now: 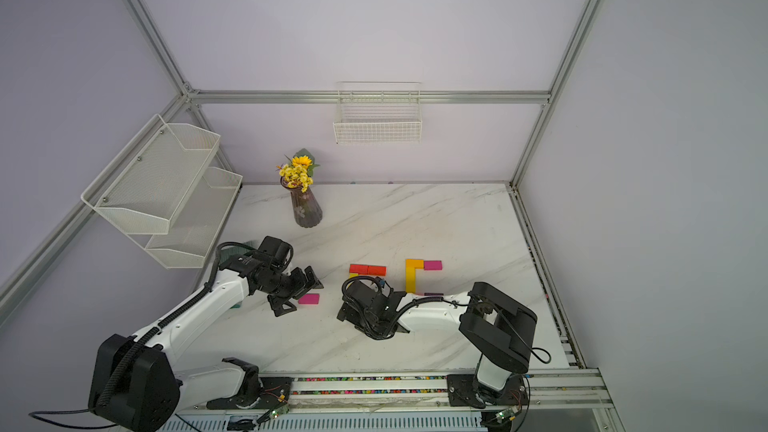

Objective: Assemble the letter c with building blocks
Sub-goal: Assemble the building block at the center of the board.

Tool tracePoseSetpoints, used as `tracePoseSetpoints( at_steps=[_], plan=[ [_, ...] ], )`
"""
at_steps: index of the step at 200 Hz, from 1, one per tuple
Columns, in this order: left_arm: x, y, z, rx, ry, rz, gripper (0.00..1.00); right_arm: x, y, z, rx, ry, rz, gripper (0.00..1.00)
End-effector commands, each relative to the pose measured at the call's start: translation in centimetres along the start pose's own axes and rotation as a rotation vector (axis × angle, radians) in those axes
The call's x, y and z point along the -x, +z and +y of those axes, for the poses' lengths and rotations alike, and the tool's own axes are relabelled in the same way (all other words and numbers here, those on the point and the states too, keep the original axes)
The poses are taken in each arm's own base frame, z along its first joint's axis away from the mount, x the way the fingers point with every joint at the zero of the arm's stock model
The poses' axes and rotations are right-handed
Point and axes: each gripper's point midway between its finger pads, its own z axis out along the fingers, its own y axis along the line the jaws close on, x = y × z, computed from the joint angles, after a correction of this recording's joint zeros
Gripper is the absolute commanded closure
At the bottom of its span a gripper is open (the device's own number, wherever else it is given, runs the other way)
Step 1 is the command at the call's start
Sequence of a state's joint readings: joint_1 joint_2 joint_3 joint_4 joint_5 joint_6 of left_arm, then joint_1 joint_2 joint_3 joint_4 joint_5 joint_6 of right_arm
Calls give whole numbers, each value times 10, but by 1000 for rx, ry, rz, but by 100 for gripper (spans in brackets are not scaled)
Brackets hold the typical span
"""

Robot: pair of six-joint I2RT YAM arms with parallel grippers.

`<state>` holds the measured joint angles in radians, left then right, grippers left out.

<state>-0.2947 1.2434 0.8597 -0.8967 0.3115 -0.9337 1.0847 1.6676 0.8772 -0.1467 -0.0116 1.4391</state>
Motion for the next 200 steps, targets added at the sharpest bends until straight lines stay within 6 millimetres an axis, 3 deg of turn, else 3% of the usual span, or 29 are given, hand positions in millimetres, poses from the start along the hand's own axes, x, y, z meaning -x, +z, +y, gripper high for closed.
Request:
tracePoseSetpoints(
  at_steps=[1, 54, 81, 133, 200],
  plan=[
    [1, -5, -8, -49, 11, -7, 0, 3, 3, -1, -14, 36, -25, 16],
    [1, -6, -11, -70, 16, -9, 0, 2, -18, -1, -9, 12, -24, 16],
    [5, -5, -15, -75, 14, -9, 0, -2, -25, 13, 18, -9, -12, 16],
    [21, -12, -23, -95, 8, -18, 0, -17, -7, 33, 34, -35, 25, 17],
    [27, -13, -22, -108, -14, -17, 0, -21, 14, 11, -35, -21, 40, 17]
  ],
)
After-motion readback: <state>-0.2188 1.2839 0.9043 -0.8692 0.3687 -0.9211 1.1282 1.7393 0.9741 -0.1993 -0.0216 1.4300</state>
